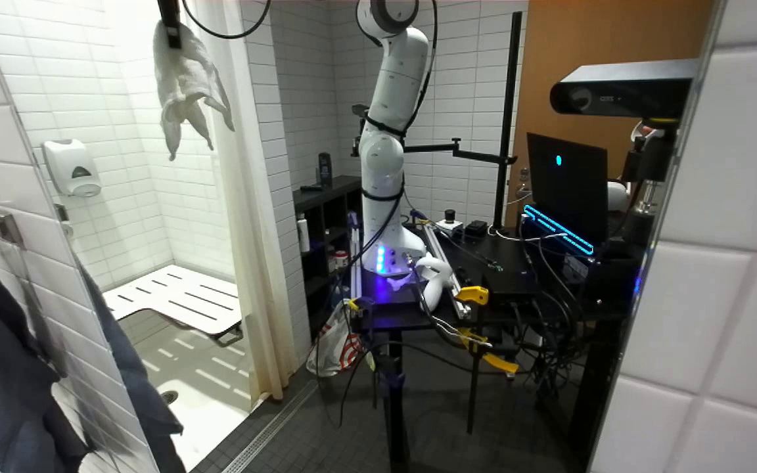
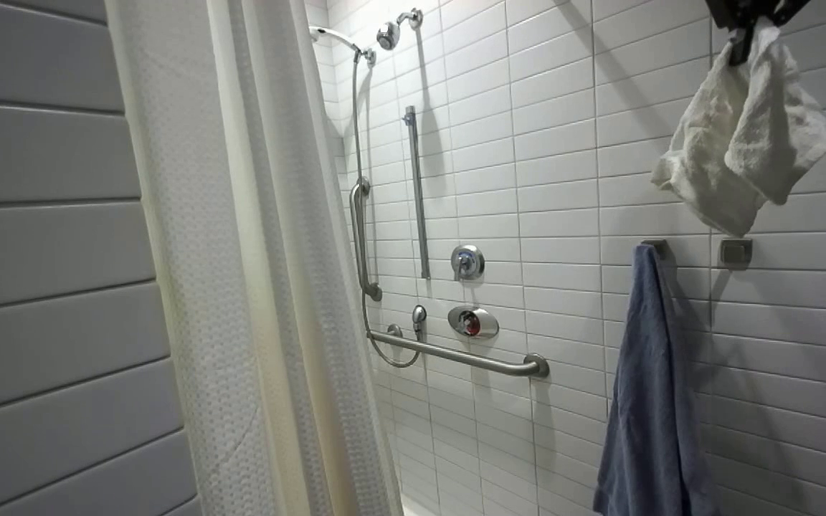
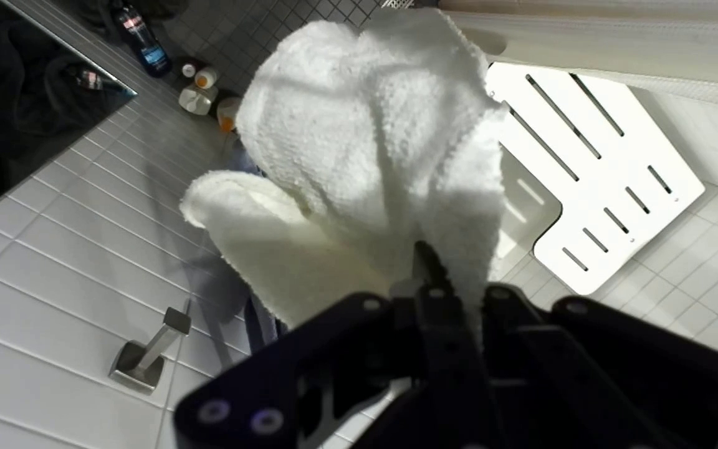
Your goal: Remove the face towel from the hook
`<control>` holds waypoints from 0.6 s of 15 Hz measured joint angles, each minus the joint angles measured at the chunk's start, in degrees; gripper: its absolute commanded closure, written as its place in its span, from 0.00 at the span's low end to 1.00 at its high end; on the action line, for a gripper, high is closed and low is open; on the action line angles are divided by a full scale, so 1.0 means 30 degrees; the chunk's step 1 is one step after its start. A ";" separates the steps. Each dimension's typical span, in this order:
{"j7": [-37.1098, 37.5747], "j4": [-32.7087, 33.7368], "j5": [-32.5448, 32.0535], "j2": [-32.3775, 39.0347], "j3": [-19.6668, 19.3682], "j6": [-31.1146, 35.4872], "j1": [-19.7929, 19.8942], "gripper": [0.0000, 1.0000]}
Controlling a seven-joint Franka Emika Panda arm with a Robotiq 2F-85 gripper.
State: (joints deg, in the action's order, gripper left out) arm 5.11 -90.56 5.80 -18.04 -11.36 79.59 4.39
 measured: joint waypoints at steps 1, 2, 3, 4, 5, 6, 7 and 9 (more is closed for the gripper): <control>0.0000 -0.0232 0.0000 -0.0159 0.0030 0.0060 0.0010 0.99; 0.0001 -0.0445 0.0000 -0.0316 0.0061 0.0128 0.0021 0.99; 0.0001 -0.0652 0.0000 -0.0465 0.0094 0.0195 0.0037 0.99; 0.0001 -0.0835 0.0000 -0.0589 0.0133 0.0249 0.0055 0.99; 0.0001 -0.1005 0.0000 -0.0700 0.0165 0.0309 0.0067 0.99; 0.0001 -0.1175 0.0000 -0.0801 0.0193 0.0369 0.0068 0.99; 0.0001 -0.1328 0.0000 -0.0880 0.0215 0.0435 0.0069 0.99; 0.0001 -0.1583 0.0000 -0.0999 0.0251 0.0565 0.0069 0.99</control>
State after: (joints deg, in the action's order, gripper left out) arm 5.11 -95.31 5.80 -21.04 -10.61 81.29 4.59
